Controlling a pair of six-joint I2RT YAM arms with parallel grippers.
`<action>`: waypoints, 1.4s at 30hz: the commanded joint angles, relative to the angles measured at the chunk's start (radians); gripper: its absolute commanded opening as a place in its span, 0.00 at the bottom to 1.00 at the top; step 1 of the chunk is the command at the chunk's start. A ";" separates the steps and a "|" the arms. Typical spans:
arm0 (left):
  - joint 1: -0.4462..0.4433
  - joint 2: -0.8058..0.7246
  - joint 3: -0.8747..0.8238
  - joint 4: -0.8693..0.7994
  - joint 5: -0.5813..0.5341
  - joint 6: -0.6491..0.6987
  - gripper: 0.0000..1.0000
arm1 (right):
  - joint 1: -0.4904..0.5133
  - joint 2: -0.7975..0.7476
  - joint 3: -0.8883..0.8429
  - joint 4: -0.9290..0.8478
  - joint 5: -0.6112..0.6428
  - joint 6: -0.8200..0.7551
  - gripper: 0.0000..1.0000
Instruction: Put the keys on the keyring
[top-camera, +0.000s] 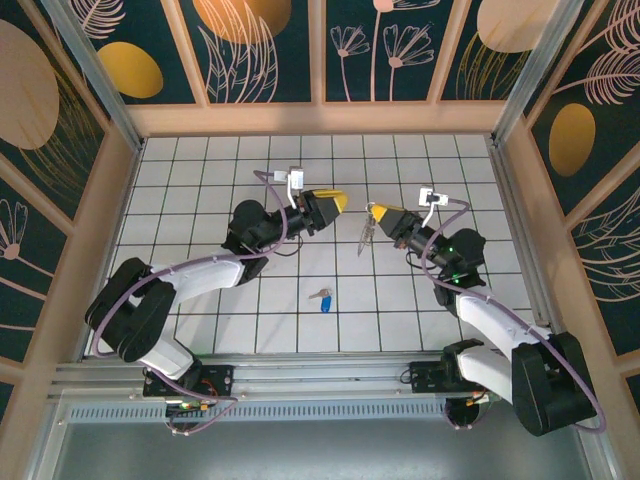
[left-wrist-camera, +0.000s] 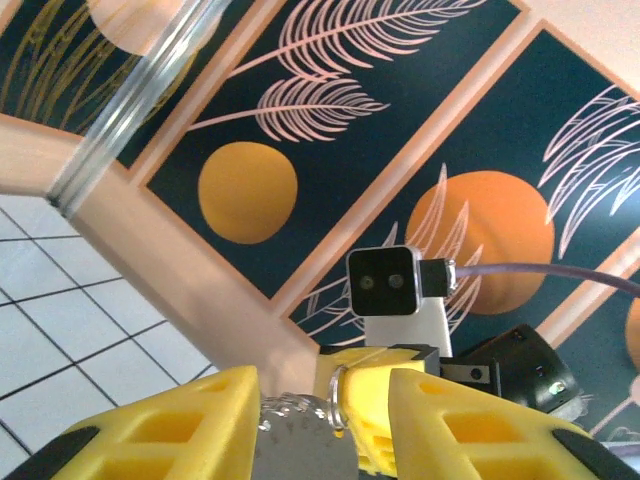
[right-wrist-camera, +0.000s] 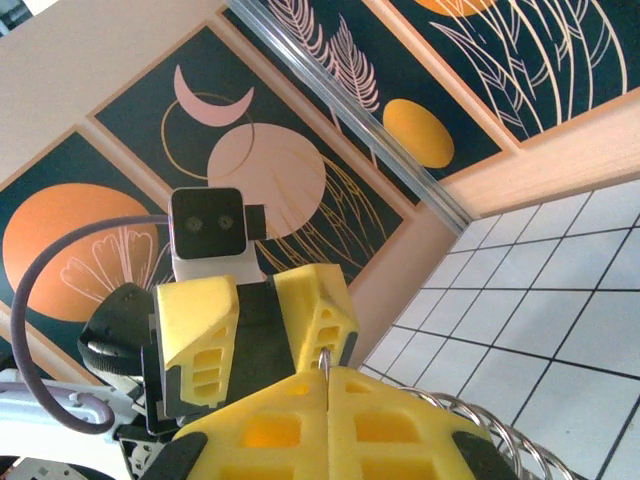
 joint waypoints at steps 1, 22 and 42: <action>-0.026 0.048 0.012 0.113 -0.004 -0.057 0.37 | 0.024 -0.010 0.006 0.089 0.051 0.021 0.00; -0.057 0.130 0.040 0.196 -0.014 -0.094 0.32 | 0.084 0.053 0.022 0.139 0.096 0.044 0.00; -0.067 0.146 0.065 0.215 -0.002 -0.108 0.05 | 0.087 0.066 0.028 0.119 0.094 0.033 0.00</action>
